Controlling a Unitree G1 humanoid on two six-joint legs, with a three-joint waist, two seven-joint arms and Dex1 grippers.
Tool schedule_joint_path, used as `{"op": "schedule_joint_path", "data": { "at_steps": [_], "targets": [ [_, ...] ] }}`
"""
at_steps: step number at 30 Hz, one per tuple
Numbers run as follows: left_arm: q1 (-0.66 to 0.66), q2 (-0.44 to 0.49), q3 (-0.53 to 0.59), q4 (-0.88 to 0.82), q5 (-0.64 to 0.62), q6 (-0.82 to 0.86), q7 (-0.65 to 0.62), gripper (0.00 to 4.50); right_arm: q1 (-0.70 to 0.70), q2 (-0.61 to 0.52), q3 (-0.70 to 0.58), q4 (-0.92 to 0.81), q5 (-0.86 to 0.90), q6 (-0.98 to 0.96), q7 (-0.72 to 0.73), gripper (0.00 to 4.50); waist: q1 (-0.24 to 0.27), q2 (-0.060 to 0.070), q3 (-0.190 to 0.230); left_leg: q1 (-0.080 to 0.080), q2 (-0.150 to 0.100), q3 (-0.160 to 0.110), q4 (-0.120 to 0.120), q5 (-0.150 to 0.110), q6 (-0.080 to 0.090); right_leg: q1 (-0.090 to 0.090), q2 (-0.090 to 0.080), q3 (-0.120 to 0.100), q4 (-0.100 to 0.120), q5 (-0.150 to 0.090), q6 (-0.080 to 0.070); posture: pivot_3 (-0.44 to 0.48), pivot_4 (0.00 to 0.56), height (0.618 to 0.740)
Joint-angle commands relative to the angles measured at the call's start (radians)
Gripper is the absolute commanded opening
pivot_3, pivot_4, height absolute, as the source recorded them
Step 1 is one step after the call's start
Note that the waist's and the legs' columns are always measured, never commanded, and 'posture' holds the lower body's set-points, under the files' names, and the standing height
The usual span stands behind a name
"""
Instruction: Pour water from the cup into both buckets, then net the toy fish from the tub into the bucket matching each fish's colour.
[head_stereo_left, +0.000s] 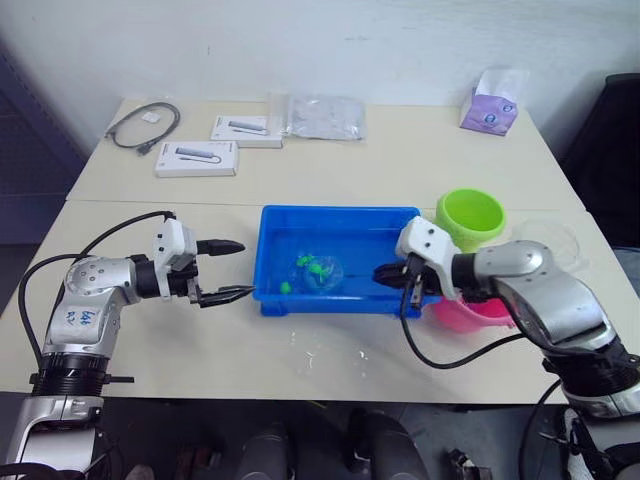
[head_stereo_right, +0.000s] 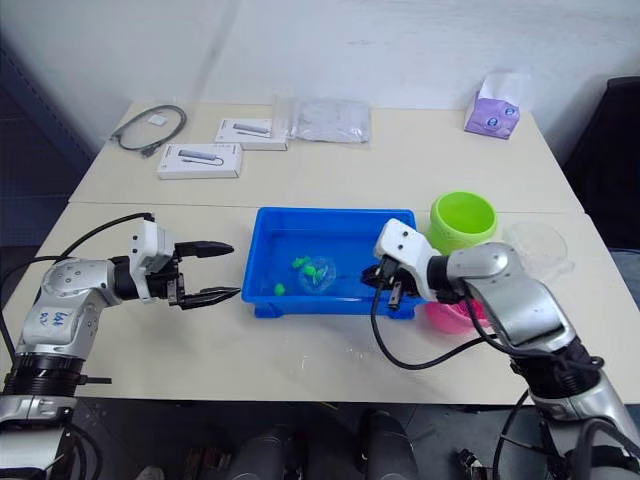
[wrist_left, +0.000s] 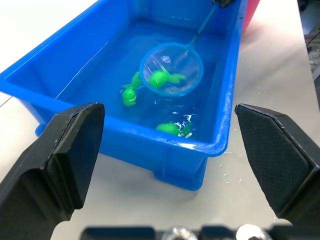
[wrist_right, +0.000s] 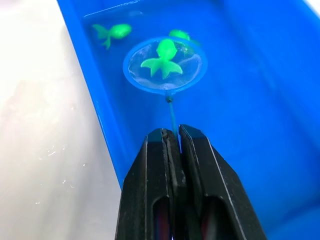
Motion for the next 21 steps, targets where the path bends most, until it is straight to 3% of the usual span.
{"op": "schedule_joint_path", "data": {
  "at_steps": [1, 7, 12, 21],
  "targets": [
    [-0.027, -0.015, 0.030, -0.022, -0.033, 0.002, 0.003, 4.49, 0.051, -0.056, -0.125, -0.077, 0.047, -0.035, 0.016, 0.00, 0.000, 0.000, 0.000, 0.000, 0.000, 0.000, 0.000, 0.000, 0.000, 0.000, 0.000, 0.000, 0.000, 0.000, 0.000, 0.000, 0.150, 0.740],
    [-0.088, -0.068, 0.026, -0.007, -0.046, 0.012, 0.015, 4.49, 0.223, -0.115, -0.340, -0.194, 0.146, -0.006, 0.010, 0.00, 0.005, 0.000, 0.000, 0.000, 0.000, 0.000, 0.000, 0.000, 0.000, 0.000, 0.001, 0.000, 0.000, 0.000, 0.000, 0.000, 0.150, 0.740],
    [-0.142, -0.130, 0.023, 0.011, -0.054, -0.012, 0.014, 4.49, 0.343, -0.095, -0.526, -0.215, 0.181, -0.040, -0.040, 0.00, 0.010, 0.000, 0.000, 0.001, 0.000, 0.001, 0.000, 0.000, 0.000, 0.001, 0.001, 0.000, 0.000, 0.000, 0.000, 0.000, 0.150, 0.740],
    [-0.200, -0.207, -0.011, -0.002, -0.049, 0.013, 0.031, 4.49, 0.446, -0.062, -0.712, -0.200, 0.244, -0.042, -0.125, 0.00, 0.021, 0.000, 0.000, 0.002, 0.000, 0.002, 0.000, 0.000, 0.000, 0.001, 0.002, 0.001, 0.001, 0.000, 0.000, 0.000, 0.150, 0.740]
  ]
}}
